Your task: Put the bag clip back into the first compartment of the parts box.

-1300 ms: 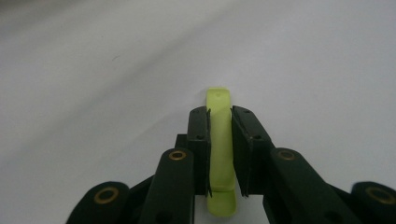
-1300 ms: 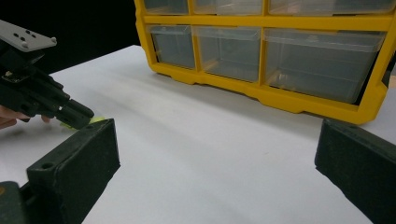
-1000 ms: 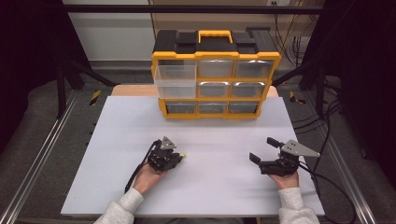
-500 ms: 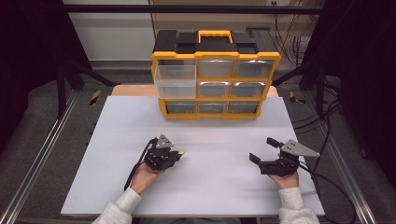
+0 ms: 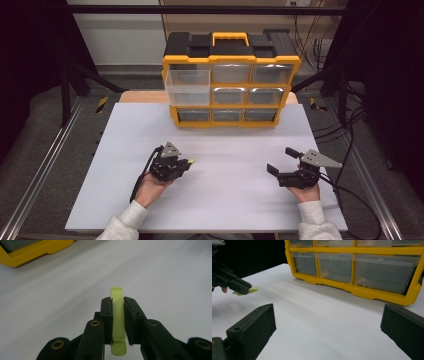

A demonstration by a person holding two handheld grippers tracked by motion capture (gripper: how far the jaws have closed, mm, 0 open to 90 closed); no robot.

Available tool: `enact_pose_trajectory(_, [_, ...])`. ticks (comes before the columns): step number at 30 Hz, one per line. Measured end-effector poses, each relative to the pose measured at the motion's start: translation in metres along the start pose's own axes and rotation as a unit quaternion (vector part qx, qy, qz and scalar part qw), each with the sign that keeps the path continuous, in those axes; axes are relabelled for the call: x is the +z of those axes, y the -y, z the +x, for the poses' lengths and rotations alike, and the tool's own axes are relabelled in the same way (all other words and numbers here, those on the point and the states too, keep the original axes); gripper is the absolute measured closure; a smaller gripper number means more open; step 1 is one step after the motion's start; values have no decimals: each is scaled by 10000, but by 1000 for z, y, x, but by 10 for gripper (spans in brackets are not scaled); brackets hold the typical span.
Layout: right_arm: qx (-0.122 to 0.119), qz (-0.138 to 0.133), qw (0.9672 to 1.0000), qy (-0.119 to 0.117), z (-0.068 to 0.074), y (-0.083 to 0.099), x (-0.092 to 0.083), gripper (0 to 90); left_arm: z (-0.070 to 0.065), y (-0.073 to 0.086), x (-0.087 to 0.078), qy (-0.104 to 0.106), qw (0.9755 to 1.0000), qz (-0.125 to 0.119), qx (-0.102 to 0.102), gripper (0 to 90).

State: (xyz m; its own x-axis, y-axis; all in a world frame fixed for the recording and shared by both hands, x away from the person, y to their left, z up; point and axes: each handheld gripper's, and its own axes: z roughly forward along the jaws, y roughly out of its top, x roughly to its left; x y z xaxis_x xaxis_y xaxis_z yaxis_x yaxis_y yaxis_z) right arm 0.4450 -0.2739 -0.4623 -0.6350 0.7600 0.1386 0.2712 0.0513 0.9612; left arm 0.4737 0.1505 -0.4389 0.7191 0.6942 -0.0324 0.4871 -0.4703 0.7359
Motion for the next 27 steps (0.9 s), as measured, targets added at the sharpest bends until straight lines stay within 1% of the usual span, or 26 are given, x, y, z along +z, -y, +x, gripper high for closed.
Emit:
enact_pose_trajectory(1, [0, 0, 10000, 0, 0, 0, 0, 5, 0, 0, -1, -3, 10000, -19, -23, 774])
enact_pose_trajectory(6, [-11, 33, 10000, -4, 0, 0, 0, 5, 0, -3, -9, -59, 9999, -82, 5, 774])
enact_pose_trajectory(10, [-56, 32, 10000, 4, 0, 1, 1, 4, 1, -5, -12, -72, 9999, -115, 1, 774])
enact_pose_trajectory(13, [-43, 43, 10000, 11, 0, 1, 1, 4, 1, -7, -16, -85, 9999, -149, -1, 774])
enact_pose_trajectory(27, [-53, 75, 9999, 42, 0, 1, 1, 5, 7, -14, -39, -100, 9992, -375, -76, 775])
